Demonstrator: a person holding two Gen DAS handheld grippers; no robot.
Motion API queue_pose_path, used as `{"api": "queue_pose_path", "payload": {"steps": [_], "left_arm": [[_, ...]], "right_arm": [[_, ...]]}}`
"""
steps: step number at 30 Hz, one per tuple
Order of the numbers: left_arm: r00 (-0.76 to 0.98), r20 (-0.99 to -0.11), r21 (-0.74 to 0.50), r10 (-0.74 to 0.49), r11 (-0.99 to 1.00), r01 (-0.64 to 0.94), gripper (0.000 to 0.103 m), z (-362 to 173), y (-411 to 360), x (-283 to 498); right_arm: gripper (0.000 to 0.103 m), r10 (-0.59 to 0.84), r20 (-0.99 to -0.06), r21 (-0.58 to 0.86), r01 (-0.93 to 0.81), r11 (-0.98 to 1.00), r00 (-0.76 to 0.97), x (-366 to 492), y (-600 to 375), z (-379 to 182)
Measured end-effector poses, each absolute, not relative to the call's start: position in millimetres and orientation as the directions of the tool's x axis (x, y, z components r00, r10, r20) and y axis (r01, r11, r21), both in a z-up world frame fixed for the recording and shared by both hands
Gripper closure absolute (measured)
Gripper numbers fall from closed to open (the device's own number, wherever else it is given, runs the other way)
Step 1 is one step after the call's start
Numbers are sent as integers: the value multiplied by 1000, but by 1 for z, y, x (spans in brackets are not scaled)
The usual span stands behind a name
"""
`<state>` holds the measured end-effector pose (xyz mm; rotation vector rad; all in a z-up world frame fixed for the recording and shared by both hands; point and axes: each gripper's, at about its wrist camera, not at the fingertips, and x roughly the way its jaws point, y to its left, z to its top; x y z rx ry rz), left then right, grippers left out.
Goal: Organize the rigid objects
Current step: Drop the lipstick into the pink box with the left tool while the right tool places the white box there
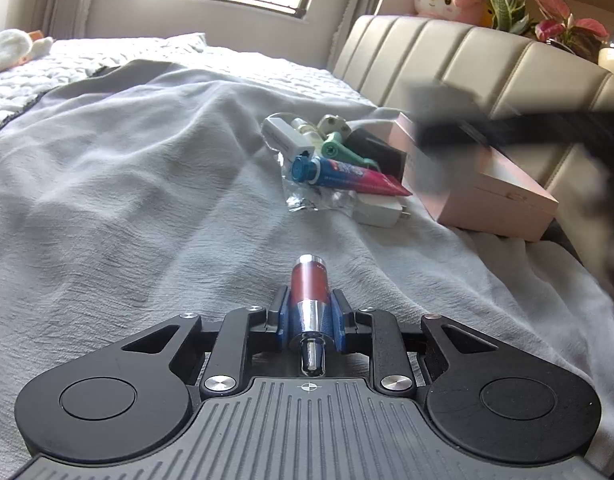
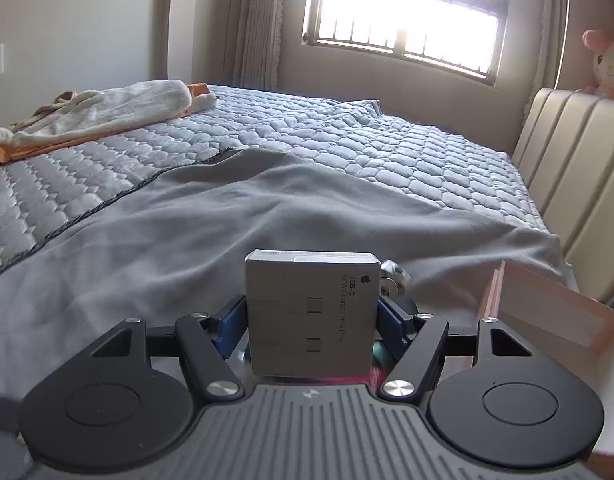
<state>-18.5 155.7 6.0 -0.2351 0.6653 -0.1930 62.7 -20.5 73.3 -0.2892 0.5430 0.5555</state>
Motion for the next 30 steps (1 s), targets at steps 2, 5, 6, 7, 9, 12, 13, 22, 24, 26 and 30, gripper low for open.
{"api": "queue_pose_path", "payload": {"steps": [2,5,6,7,9,12,13,22,24,26,30], "left_arm": [[780,-584,-235,-223,967,99,79,12,149,-21],[781,-571,-228,-253,963,145,79,31,131,-33],[774,-563,-245,-290,953,180,79,40,123,-37],[765,-559,-251,-320,945,212,79,50,111,-38],[757,-549,-224,-355,935,276,79,75,81,-35],[761,-519,-182,-389,921,346,79,113,40,-13],[764,-507,-185,-398,917,355,79,125,29,-2],[822,-472,-145,-317,948,282,78,154,-54,135],[805,-511,-127,-303,952,278,78,141,-62,143],[786,-524,-172,-328,945,279,78,132,-57,140],[771,-543,-203,-333,943,265,78,119,-36,122]], "right_arm": [[34,404,-569,-118,-557,822,717,27,-49,68],[34,360,-567,-144,-519,843,741,-16,-91,58],[34,347,-559,-148,-502,852,753,-29,-106,55],[34,335,-556,-143,-484,863,761,-40,-120,52],[34,308,-550,-132,-445,886,776,-56,-142,46],[34,294,-543,-99,-408,908,786,-69,-165,39],[34,291,-542,-86,-397,914,788,-71,-170,39],[34,248,-494,-120,-348,930,833,-78,-200,63],[34,241,-482,-132,-342,930,842,-76,-204,68],[34,238,-477,-130,-336,933,846,-72,-208,72],[34,247,-499,-104,-340,934,831,-57,-207,72]]}}
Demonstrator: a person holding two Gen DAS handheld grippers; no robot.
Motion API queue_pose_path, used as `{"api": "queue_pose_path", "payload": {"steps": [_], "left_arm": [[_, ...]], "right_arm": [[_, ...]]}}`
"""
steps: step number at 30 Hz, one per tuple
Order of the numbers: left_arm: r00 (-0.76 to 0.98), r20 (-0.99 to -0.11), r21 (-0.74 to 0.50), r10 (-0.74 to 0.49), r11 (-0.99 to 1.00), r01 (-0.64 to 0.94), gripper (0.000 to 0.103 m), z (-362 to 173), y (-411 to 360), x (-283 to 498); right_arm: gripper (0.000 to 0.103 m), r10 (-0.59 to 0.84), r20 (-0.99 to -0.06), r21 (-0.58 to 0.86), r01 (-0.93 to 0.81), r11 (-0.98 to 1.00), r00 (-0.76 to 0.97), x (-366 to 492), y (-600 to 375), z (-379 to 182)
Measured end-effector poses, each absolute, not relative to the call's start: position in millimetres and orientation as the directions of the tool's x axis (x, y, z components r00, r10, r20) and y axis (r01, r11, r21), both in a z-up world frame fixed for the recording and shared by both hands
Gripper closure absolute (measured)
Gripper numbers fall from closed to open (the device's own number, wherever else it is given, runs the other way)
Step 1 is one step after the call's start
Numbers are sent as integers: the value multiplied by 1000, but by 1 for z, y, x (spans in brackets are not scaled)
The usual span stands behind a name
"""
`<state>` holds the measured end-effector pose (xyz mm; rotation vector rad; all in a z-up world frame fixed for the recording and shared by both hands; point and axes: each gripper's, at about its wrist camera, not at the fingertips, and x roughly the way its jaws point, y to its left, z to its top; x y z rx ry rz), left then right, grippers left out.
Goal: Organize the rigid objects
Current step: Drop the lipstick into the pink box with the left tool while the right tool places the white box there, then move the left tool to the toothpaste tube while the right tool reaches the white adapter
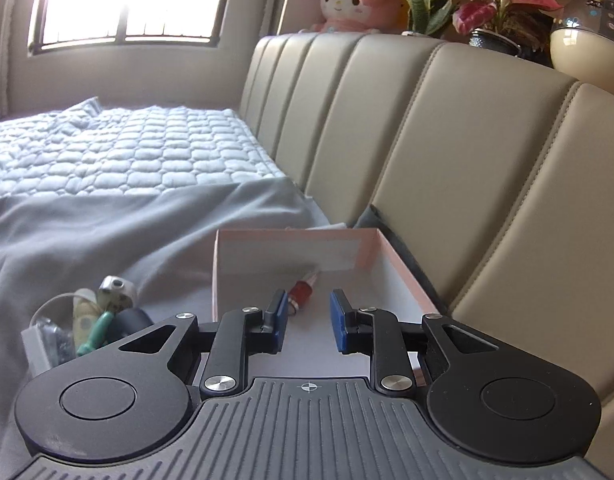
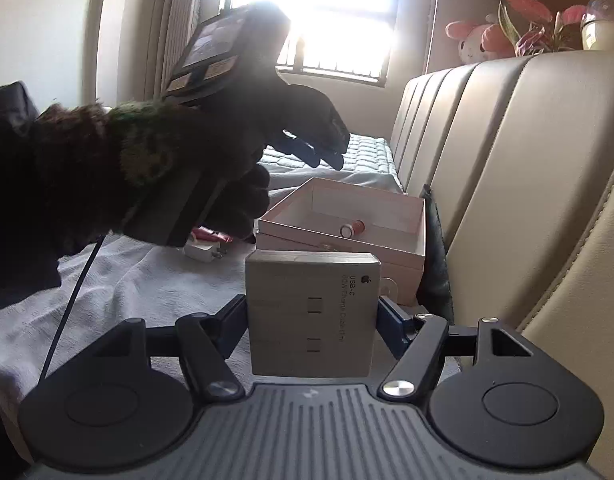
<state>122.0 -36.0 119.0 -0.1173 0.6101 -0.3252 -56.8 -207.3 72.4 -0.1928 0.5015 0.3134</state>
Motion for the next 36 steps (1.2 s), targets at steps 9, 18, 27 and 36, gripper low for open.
{"api": "queue_pose_path", "payload": {"steps": [9,18,27,36], "left_arm": [[773,-565,-180,-289,957,226,78,107,49,56],[755,-639,-195,-149,980,28,78,79,136,39],[772,-631,-254,-80,961,-108,78,56,187,34],[792,-610,-282,-19,939,-195,78,60,210,15]], "right_arm": [[34,246,-492,-59,-314,948,835,1,-187,94],[25,-19,-472,-146,-56,988,881,164,-153,131],[25,155,-509,-17,-191,982,847,136,-132,110],[25,380,-595,16,-462,887,709,107,-63,80]]}}
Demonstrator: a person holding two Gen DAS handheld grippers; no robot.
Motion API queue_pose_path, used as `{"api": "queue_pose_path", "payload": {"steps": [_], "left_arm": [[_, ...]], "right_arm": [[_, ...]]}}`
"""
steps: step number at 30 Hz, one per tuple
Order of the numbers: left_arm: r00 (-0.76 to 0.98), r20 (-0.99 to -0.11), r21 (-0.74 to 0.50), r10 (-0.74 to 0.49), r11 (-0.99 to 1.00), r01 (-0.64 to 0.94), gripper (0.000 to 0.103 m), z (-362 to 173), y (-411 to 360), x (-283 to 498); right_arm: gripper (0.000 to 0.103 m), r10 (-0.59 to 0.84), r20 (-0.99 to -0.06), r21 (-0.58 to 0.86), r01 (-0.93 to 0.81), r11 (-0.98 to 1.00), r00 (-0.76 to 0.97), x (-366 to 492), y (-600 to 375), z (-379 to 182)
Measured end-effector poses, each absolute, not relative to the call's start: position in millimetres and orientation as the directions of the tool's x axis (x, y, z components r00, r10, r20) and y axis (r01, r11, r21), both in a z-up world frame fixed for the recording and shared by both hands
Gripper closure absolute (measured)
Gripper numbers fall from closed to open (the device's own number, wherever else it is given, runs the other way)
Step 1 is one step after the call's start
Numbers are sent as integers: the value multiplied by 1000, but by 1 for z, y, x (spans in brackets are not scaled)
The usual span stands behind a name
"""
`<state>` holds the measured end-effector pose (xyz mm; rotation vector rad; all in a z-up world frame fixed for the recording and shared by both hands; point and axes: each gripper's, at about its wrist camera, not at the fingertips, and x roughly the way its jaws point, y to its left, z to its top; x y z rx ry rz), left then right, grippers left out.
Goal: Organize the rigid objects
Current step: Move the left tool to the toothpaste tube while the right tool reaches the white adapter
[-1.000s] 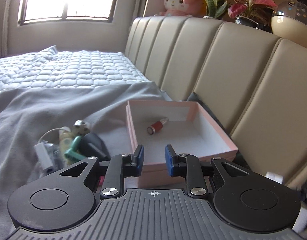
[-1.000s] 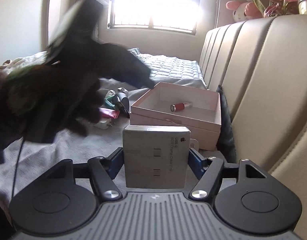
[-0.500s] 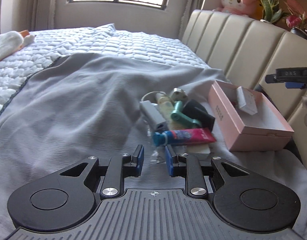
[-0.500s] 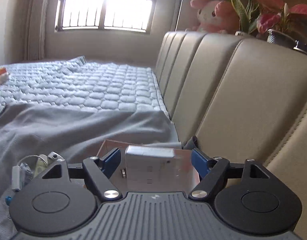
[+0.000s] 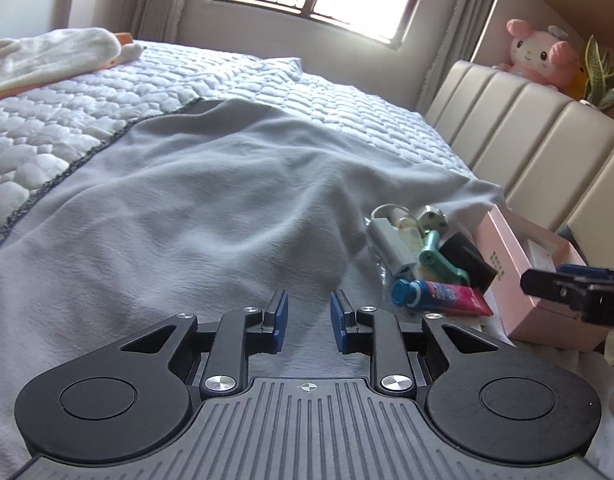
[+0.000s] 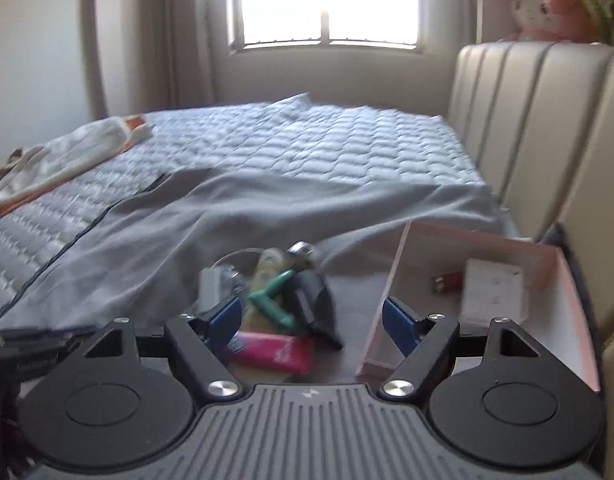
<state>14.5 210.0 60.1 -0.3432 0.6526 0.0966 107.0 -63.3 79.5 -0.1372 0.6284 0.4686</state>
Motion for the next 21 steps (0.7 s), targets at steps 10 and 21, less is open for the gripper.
{"api": "queue_pose_path", "payload": {"steps": [10,21], "left_arm": [[822,-570,-386,3,881,-272,78,39,225,18],[807,-588,-351,-54,916,-195,78,30,215,10]], "right_arm": [[25,390,-585,-208,-596,776,711,90,18,30],[62,299,-678,-114,-498,860,671,172,67,17]]}}
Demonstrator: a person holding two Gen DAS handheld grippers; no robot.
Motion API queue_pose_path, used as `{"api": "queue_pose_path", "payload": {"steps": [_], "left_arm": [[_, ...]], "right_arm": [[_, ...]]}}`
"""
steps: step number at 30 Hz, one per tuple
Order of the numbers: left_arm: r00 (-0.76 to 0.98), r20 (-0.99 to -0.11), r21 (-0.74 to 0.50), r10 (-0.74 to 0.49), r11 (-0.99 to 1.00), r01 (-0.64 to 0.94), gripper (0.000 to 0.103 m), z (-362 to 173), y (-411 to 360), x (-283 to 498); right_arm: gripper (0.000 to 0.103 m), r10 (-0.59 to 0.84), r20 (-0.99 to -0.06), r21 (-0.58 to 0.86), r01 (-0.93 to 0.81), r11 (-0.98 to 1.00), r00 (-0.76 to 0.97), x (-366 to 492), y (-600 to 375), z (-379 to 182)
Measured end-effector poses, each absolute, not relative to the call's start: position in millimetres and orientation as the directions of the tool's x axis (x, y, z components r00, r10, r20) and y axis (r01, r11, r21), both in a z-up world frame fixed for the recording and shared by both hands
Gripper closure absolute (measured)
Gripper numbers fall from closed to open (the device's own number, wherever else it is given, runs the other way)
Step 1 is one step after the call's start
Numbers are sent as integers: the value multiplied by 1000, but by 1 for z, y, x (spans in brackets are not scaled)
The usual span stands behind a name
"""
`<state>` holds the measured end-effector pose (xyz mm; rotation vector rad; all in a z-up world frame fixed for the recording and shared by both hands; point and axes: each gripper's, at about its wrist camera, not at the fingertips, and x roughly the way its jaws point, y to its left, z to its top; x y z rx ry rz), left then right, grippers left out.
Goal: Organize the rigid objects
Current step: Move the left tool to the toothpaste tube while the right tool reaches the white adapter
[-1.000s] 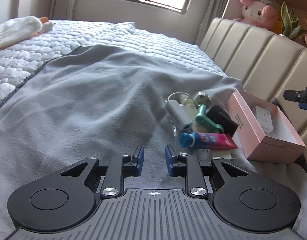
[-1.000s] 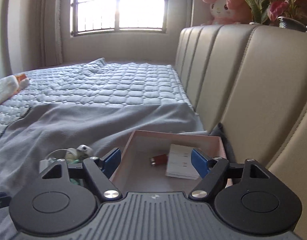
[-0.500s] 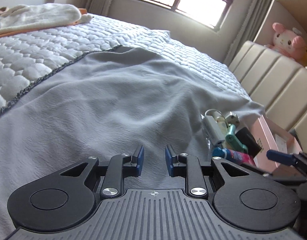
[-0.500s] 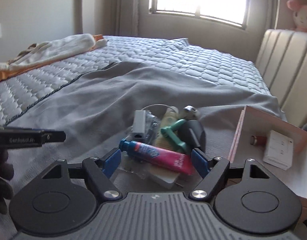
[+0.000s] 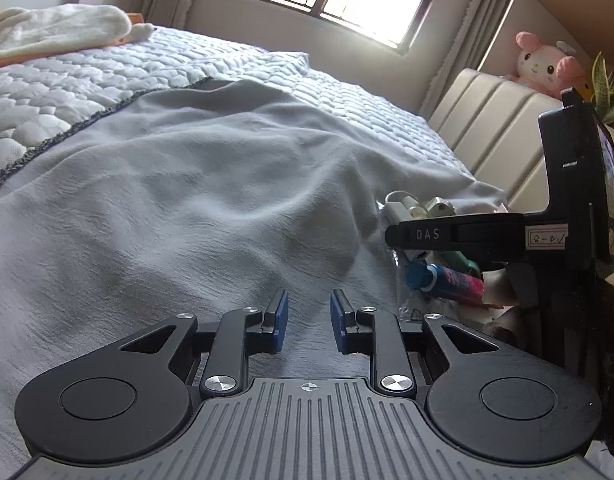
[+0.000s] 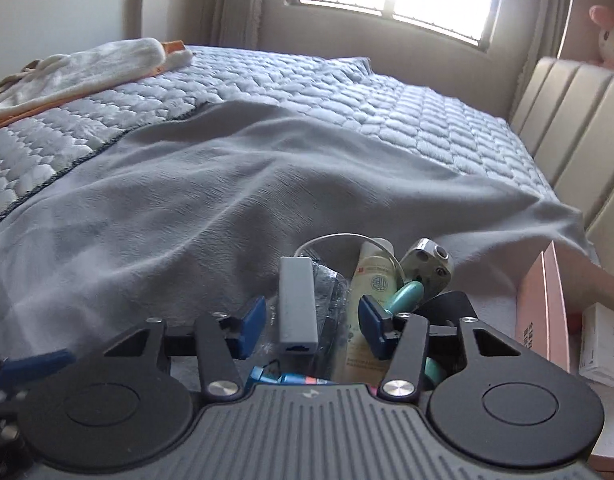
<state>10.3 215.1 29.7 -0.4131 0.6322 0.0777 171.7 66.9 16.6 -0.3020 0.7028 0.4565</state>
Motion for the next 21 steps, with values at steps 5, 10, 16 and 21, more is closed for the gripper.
{"api": "queue_pose_path", "payload": {"steps": [5,10,16,21], "left_arm": [[801,-594,-371,-70,908,-196,78,26,220,11],[809,-578,-388,-106,908,-158,78,25,217,10],[814,-549,-324,-190,946,1,78,32,189,21],[829,-491,-336,-268,936,104,78,61,162,44]], "right_arm": [[82,359,-681,-64,-541,839,638,156,56,37],[82,408,-597,-80,-558,826,691,100,15,90],[83,358,-593,-116,-517,848,721,30,-64,95],[82,284,-644,-116,-458,881,710,-18,-129,49]]}}
